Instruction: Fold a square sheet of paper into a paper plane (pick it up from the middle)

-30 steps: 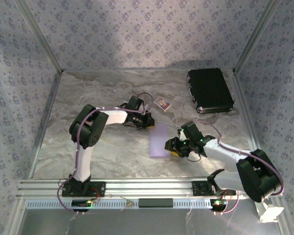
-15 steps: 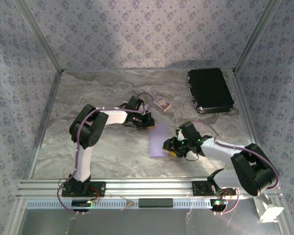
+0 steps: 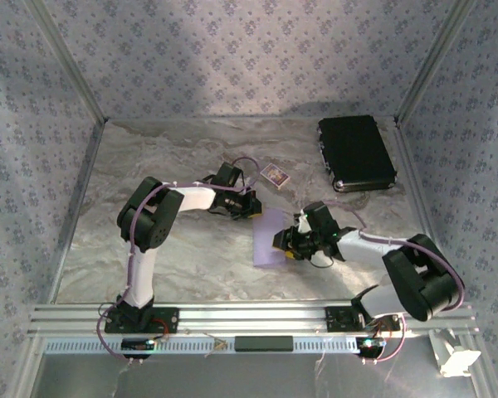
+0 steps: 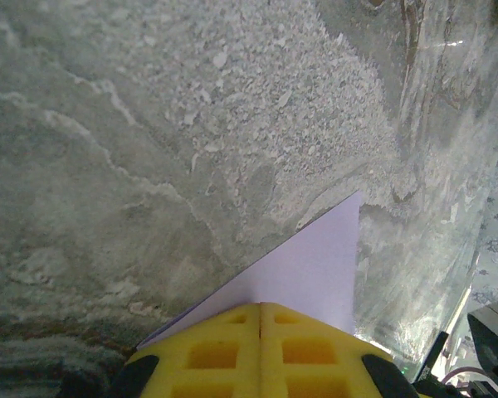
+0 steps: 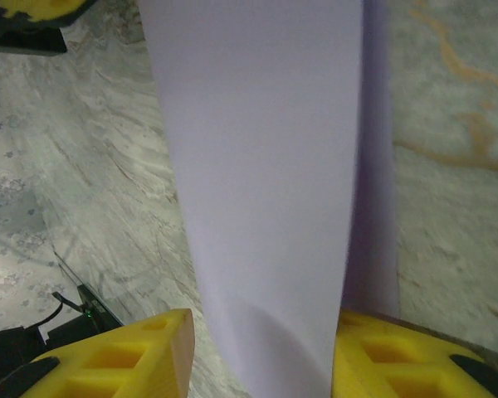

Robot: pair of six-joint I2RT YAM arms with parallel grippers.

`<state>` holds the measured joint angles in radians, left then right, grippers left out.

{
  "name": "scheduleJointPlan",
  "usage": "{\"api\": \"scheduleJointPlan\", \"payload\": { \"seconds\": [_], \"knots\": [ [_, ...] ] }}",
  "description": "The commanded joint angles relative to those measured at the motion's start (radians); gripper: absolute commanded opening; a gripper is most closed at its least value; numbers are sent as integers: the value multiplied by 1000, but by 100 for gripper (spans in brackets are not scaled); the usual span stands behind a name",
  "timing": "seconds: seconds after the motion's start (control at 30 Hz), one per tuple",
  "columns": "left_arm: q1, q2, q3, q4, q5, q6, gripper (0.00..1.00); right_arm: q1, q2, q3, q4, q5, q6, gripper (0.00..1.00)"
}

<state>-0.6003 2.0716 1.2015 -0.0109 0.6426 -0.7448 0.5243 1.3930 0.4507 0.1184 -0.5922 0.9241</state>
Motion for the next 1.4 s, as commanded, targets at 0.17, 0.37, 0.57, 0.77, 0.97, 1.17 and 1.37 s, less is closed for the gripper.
{"api": "scheduleJointPlan", "payload": {
  "seconds": [0.17, 0.37, 0.57, 0.77, 0.97, 1.17, 1.37],
  "knots": [
    [-4, 13, -35, -49, -31, -8, 4, -25, 46, 20, 97, -39, -24, 40],
    [-5, 11, -26, -47, -23, -5, 4, -50, 61, 5, 122, -55, -30, 34],
    [-6, -25, -24, -29, -17, -11, 8, -60, 89, 9, 119, -48, -41, 20],
    [-7, -145, -32, -35, -62, -10, 32, -58, 120, -1, 200, -29, 9, 7],
    [-9, -294, -79, -66, -163, 9, 66, -55, 130, -24, 309, 22, 97, 5],
    [-14, -445, -171, -49, -284, 43, 80, -54, 137, -9, 305, 12, 98, 9],
    [-44, -587, -340, 99, -384, 60, 79, -62, 113, 4, 261, -13, 37, 19]
  ]
}}
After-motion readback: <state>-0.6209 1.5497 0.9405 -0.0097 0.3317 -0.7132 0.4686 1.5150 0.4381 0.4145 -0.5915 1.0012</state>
